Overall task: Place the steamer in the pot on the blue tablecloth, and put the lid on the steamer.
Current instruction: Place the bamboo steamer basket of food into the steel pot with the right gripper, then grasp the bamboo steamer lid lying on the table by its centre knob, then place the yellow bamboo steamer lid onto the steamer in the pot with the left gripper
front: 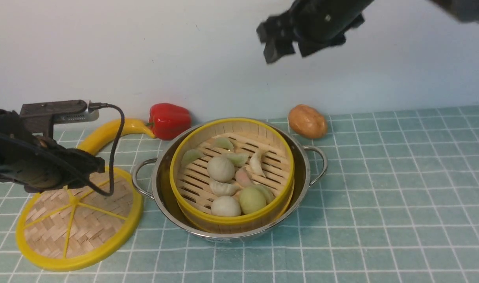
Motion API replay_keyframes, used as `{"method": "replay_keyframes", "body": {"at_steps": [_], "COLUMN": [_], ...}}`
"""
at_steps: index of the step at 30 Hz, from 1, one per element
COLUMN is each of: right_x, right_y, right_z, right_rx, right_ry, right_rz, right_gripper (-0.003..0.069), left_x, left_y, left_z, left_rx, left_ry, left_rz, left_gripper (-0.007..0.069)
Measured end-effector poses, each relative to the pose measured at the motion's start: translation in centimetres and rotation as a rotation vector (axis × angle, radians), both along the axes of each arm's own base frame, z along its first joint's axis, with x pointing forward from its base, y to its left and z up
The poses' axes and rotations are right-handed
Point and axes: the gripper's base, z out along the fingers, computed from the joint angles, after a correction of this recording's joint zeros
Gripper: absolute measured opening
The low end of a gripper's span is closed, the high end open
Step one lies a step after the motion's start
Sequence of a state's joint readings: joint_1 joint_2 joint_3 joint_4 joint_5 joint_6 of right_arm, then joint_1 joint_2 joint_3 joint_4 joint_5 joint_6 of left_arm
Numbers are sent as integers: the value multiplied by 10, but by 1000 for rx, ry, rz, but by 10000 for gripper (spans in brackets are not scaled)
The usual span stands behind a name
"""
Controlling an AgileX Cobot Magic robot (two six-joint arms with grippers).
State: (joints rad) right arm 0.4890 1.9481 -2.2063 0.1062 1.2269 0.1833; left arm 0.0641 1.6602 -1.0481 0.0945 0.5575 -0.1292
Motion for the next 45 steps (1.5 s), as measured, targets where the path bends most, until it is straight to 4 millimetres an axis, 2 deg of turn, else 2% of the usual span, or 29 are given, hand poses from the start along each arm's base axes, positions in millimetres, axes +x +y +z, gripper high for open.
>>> {"method": "replay_keyframes", "body": {"at_steps": [1,3,5,8,9,10,14,15,18,20,22,24,25,27,33,35,36,37,38,39,40,41,42,43,44,45], "right_x": [-13,-27,-69,-106,-108,-128,-167,-167,-197,-207,-219,-228,-238,-248,-270,-279,-280,-286,-290,-294,-294,-298,-299,-301,-301,-302], "right_y": [-7,-14,-36,-56,-58,-69,-92,-92,-109,-114,-121,-127,-134,-140,-157,-165,-166,-172,-176,-179,-180,-183,-184,-185,-185,-185], "right_z": [19,36,72,89,90,94,93,93,83,79,72,66,58,49,33,29,29,27,26,26,26,26,27,27,27,28], "right_rx": [17,31,58,66,65,59,38,38,30,30,25,21,14,9,-9,-12,-12,-13,-8,-3,-4,7,13,18,20,23], "right_ry": [-39,-75,-149,-184,-186,-200,-213,-214,-206,-200,-195,-190,-181,-173,-180,-197,-199,-216,-225,-234,-237,-246,-251,-255,-254,-255], "right_rz": [4,9,20,23,23,22,13,14,10,6,-4,-14,-28,-44,-94,-128,-131,-160,-181,-199,-201,-217,-224,-228,-229,-230], "right_gripper": [510,512,513,513,513,513,513,513,513,513,513,513,513,513,513,513,513,513,513,513,513,513,513,513,513,513], "left_x": [4,7,13,15,15,16,19,19,22,23,24,25,26,29,31,27,28,26,24,25,25,25,26,27,28,30], "left_y": [1,2,5,7,7,8,8,8,9,9,9,10,11,13,27,35,35,37,35,31,28,13,-2,-20,-27,-58], "left_z": [-1,-3,-7,-16,-16,-24,-36,-37,-47,-50,-53,-53,-51,-47,-17,14,16,47,67,83,90,111,122,129,130,133], "left_rx": [3,9,33,48,48,52,51,51,53,54,53,57,67,88,167,215,219,240,241,238,227,202,177,149,144,107], "left_ry": [20,48,97,155,157,187,220,223,227,234,236,233,224,214,262,276,279,239,202,160,142,81,45,16,10,-16], "left_rz": [9,15,30,40,40,43,49,49,48,46,52,63,76,91,153,181,182,185,173,143,126,52,-12,-83,-106,-209], "left_gripper": [337,337,337,337,337,337,337,337,336,324,279,196,99,96,99,99,99,99,99,99,99,99,99,99,99,99]}}
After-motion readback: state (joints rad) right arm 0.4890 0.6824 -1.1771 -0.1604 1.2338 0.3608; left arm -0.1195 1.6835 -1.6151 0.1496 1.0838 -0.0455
